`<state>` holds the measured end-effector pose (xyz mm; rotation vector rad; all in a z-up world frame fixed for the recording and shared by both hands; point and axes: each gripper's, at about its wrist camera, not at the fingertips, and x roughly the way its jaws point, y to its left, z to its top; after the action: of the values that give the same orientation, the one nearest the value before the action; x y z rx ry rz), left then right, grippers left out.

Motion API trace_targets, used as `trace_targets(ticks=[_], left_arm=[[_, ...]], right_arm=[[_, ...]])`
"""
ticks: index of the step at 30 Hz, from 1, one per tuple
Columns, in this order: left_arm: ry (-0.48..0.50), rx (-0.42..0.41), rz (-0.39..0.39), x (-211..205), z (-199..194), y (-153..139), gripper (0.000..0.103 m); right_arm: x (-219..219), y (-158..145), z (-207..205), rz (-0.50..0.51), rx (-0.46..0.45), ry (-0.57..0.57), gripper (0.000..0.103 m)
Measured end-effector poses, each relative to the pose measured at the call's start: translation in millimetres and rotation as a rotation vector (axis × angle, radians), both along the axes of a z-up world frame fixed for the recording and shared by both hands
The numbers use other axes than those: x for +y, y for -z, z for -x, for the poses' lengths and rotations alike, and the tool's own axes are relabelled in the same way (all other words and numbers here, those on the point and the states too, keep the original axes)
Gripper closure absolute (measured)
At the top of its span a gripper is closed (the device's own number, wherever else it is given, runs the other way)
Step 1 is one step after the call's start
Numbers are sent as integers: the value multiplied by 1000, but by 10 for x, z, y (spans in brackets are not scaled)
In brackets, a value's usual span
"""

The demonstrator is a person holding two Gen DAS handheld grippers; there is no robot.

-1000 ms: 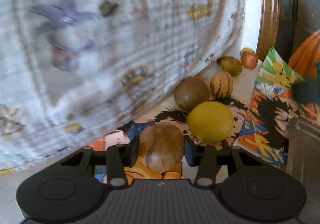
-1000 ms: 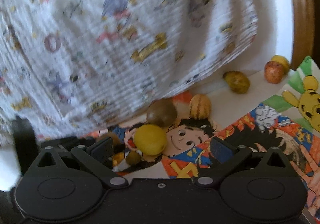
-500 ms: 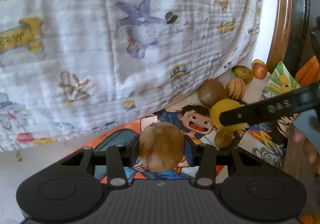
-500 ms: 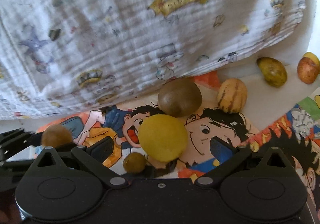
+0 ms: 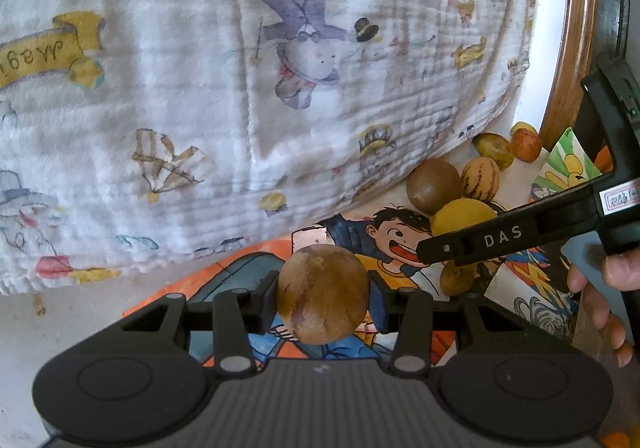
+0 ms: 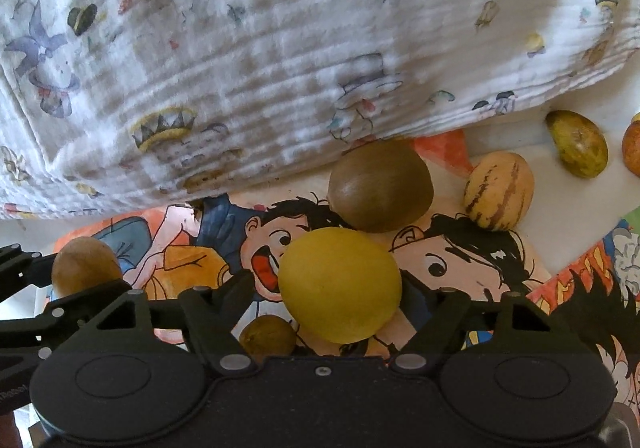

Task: Organize fruits
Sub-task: 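Grasp the yellow round fruit with the right tool while the left tool holds the brown fruit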

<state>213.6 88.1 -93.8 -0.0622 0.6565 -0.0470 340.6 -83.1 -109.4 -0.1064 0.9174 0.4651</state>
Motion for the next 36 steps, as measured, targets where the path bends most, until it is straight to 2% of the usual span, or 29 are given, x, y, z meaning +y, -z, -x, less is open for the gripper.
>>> trace_targets(ticks=[6, 14, 24, 36], left_arm=[[-4, 3, 1, -14, -23, 0, 54], [3, 4, -3, -67, -21, 5, 54], [8, -25, -5, -112, 51, -137, 54], [49, -69, -7, -350, 326, -375, 54]], right_arm=[[-16, 43, -11, 16, -6, 19, 40], [-44, 24, 46, -6, 0, 22, 41], [-105, -323, 290, -28, -56, 2, 41], [-344, -836, 810, -80, -131, -2, 41]])
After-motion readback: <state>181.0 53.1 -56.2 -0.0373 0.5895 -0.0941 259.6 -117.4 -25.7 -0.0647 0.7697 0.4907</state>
